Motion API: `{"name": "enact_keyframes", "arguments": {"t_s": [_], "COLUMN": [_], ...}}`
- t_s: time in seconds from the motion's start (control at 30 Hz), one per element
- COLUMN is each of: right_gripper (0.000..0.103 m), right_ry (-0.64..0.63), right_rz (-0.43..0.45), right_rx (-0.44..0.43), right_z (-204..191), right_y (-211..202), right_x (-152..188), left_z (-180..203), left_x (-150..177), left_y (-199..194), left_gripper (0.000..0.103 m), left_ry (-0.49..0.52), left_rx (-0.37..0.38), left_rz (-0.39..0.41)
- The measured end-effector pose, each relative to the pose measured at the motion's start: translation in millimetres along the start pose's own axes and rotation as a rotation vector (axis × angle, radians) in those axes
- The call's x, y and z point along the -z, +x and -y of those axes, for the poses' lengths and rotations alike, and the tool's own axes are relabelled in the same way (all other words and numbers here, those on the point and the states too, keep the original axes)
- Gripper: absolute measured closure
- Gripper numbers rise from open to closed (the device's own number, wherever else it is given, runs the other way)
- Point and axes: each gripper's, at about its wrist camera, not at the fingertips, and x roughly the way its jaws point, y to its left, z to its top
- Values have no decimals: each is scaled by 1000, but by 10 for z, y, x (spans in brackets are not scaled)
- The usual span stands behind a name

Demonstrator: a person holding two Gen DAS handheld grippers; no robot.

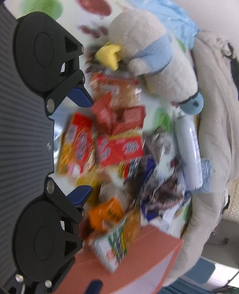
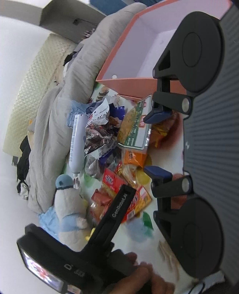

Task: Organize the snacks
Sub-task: 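Grasp the red snack wrapper with the left tool while the right tool grasps the clear gummy bag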

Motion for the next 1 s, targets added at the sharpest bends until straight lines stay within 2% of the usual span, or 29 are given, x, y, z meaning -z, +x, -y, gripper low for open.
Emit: {"name": "enact_keyframes", "arguments": {"t_s": [0.03, 0.1, 0.23, 0.3, 0.37, 0.43, 0.5, 0.53, 0.73, 1.0], "right_gripper": [50, 50, 50, 50, 50, 50, 55, 57, 59, 60], "right_ry": [-43, -115, -251, -361, -460, -542, -603, -620, -699, -703], "right_rz": [6, 29, 32, 46, 54, 44, 21, 14, -52, -16], "right_rx": [28, 86, 159, 197, 228, 237, 230, 223, 195, 289], "right_z": [-30, -74, -173, -263, -335, -393, -439, -462, -558, -547], "right_y": [35, 100, 229, 267, 302, 383, 441, 455, 549, 621], "right_x": [1, 0, 38, 67, 106, 144, 197, 208, 295, 301], "left_z": [-58, -191, -325, -365, -367, -383, -406, -428, -472, -520], "left_x": [-31, -87, -159, -162, -155, -150, -145, -144, -102, -30], "left_y": [36, 104, 249, 323, 412, 465, 520, 533, 468, 388], "left_gripper": [9, 9, 9, 9, 17, 18, 26, 31, 34, 35], "left_ry": [0, -28, -4, -12, 9, 18, 22, 20, 20, -22], "left_rx": [-33, -49, -36, -11, -7, -3, 16, 15, 44, 87], "left_rz": [13, 19, 15, 10, -5, -6, -13, -17, -3, 6]}}
